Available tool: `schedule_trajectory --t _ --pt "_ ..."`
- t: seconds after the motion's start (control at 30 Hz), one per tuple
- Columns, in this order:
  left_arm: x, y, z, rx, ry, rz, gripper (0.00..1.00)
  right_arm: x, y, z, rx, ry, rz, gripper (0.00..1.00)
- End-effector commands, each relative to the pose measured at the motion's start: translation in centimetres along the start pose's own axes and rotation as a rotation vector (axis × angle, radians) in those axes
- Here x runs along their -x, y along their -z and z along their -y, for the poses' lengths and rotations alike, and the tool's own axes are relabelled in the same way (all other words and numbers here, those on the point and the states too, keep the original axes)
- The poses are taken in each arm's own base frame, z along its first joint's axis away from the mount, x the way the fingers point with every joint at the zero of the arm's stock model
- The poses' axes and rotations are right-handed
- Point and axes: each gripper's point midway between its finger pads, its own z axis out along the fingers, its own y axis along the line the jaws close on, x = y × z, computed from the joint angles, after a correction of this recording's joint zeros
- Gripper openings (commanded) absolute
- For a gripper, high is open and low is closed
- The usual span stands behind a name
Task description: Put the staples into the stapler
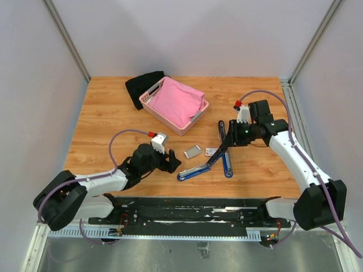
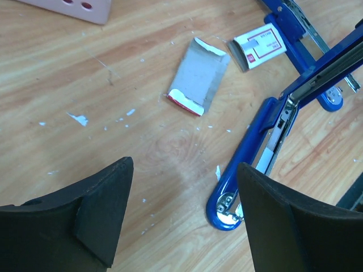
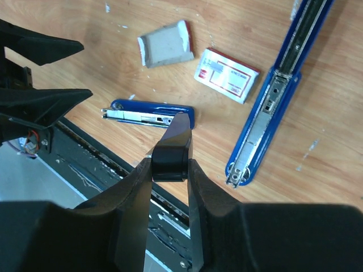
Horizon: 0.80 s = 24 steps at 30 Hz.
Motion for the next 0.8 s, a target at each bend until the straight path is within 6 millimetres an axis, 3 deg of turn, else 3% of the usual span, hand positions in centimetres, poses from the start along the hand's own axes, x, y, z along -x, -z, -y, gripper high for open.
schedule_trajectory --t 0.0,0.1,0.23,0.47,0.77 --pt "-0.1 -0.5 1.8 -0.092 0.056 -0.023 0.75 -0.2 1.4 0.2 -0.058 0.023 -0.008 0.0" --pt "-1.2 -0.4 2.8 -0.153 0.075 -0.075 0.68 -0.2 1.5 0.1 -0.099 0.031 0.006 0.0" --pt "-1.9 0.2 3.7 -0.204 0.091 -0.101 0.68 -0.2 1.6 0.3 -0.178 0.06 0.021 0.0" --pt "-3.3 0.9 3.9 -0.223 0.113 -0.14 0.66 0.2 2.0 -0.3 -0.253 0.113 0.041 0.0" --pt "-3.9 0.2 3.7 -0.213 0.117 -0.175 0.59 0.3 1.3 -0.9 -0.281 0.156 0.019 0.0"
